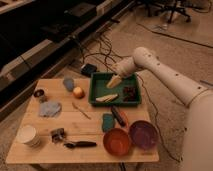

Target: Place fork in paper cup

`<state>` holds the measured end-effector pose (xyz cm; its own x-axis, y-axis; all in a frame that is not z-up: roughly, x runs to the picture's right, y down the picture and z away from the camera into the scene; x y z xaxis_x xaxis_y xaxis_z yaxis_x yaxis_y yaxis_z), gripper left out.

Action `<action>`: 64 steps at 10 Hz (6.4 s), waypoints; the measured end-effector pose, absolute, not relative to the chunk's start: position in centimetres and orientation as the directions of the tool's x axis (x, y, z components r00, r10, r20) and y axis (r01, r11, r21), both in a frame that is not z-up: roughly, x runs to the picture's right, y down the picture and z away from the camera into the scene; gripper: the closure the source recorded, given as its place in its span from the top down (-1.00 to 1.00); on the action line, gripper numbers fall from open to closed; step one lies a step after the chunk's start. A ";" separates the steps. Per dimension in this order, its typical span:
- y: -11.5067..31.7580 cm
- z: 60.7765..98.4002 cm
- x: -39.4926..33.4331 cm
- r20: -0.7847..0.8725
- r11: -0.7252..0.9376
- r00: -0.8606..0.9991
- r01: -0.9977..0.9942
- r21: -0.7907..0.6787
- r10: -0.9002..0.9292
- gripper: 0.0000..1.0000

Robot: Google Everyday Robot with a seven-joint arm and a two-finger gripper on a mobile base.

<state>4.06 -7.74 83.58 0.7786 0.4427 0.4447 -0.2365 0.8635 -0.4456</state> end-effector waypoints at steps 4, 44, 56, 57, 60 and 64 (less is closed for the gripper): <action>-5.4 81.3 -2.7 0.472 0.904 0.821 -0.120 -0.410 0.323 0.60; 11.9 89.4 -16.6 0.326 0.816 0.924 0.027 -0.577 0.200 0.60; 11.8 91.7 -18.9 0.507 0.824 0.833 0.118 -0.553 0.221 -0.58; 11.7 91.7 -19.1 0.515 0.827 0.829 0.122 -0.548 0.219 -0.78; 11.7 91.9 -19.5 0.527 0.832 0.821 0.125 -0.541 0.219 -1.00; 10.1 89.4 -19.9 0.598 0.845 0.766 0.143 -0.516 0.235 -1.00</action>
<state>-19.87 10.08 89.36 0.7663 0.2351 0.5979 0.1432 0.8448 -0.5156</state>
